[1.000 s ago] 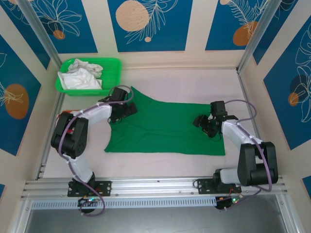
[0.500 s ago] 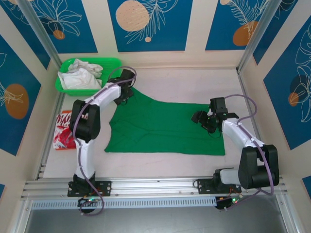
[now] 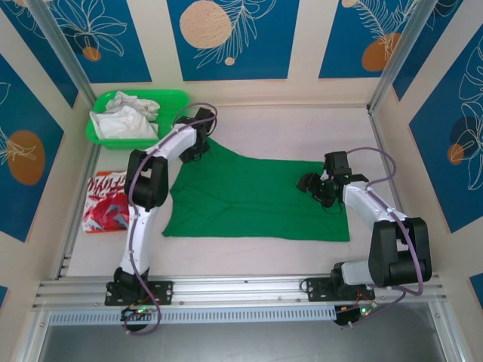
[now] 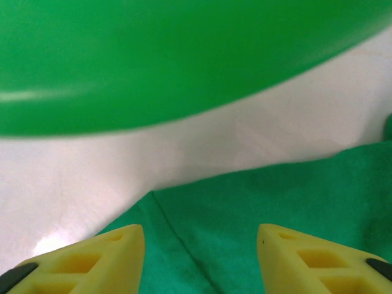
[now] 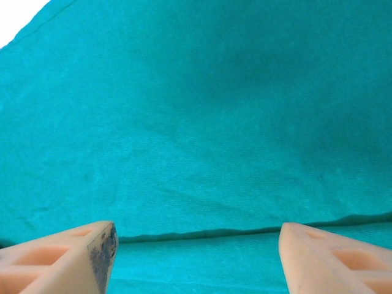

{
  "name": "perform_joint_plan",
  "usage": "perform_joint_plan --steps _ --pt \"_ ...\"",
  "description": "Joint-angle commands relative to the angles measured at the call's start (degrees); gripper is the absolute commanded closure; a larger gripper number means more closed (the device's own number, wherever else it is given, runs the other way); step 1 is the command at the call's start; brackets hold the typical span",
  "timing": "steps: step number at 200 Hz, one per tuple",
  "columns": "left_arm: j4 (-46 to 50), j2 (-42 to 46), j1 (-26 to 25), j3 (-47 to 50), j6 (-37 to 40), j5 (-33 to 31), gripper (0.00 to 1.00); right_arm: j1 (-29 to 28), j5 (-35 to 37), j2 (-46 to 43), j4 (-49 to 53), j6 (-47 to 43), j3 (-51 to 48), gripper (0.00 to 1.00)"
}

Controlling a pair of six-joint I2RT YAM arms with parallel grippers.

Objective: Fold and stack the t-shirts

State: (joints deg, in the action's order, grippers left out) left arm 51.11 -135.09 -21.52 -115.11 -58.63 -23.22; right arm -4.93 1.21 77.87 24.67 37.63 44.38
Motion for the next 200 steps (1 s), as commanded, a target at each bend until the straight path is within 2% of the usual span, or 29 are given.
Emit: perform_joint_plan --steps 1,96,159,200 --pt "3.99 -2.48 0.07 -3.22 -0.88 -0.88 0.49 -0.26 -0.86 0.19 -0.30 -0.89 -0.52 0.29" --pt "4.13 -5.55 0.95 -3.81 -1.94 1.70 0.59 -0.08 -0.53 -0.32 -0.20 -0.80 -1.29 0.29" --pt "3.34 -0.66 -1.15 -3.50 1.70 -3.54 0.51 0.08 -0.48 -0.19 -1.85 0.05 -1.94 0.29" --pt "2.05 2.61 -2.20 -3.54 2.91 -4.06 0.43 0.36 -0.75 7.06 -7.01 0.69 2.45 0.29"
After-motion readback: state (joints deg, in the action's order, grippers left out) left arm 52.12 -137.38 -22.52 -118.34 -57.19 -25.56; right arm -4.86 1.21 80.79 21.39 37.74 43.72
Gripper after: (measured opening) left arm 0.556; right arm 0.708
